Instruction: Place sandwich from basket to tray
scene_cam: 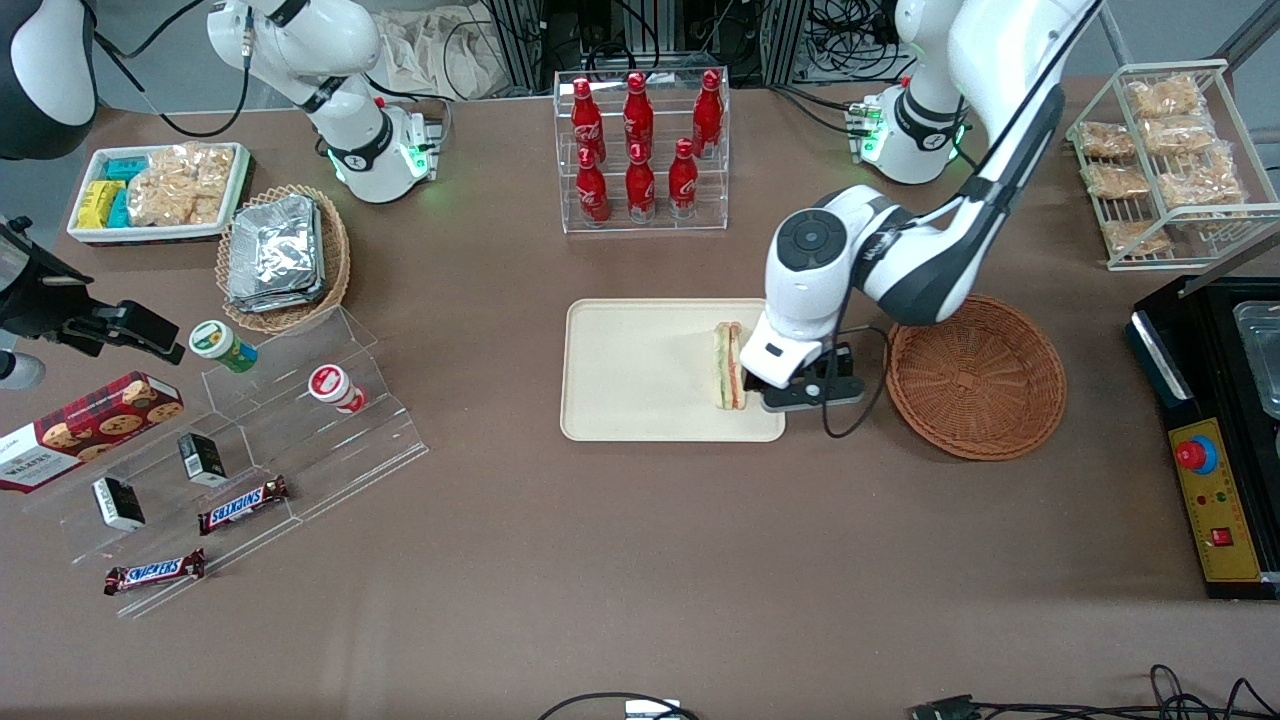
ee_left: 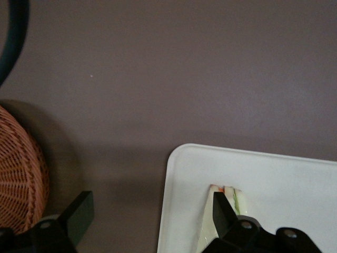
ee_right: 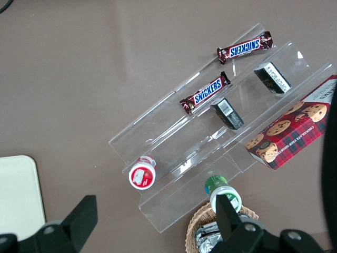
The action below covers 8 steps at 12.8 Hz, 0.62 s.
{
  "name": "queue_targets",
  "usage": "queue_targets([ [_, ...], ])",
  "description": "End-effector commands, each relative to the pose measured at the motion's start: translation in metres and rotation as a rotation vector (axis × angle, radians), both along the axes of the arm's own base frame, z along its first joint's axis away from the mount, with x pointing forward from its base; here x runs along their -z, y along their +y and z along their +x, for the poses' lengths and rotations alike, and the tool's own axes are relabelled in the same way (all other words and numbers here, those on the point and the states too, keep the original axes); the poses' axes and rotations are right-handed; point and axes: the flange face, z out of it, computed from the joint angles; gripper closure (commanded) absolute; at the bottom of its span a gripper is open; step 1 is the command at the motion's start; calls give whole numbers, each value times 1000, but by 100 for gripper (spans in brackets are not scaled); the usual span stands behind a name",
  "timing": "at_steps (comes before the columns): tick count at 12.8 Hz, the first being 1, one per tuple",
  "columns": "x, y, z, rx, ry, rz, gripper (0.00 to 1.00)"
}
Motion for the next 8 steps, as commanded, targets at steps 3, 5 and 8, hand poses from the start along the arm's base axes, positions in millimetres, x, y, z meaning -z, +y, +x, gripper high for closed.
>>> queue_targets([
  [3,-70,35,47,-109,34,-42,0],
  [5,-95,49,61,-122,51,-35,0],
  [8,-108,77,73,-138,58,-54,0],
])
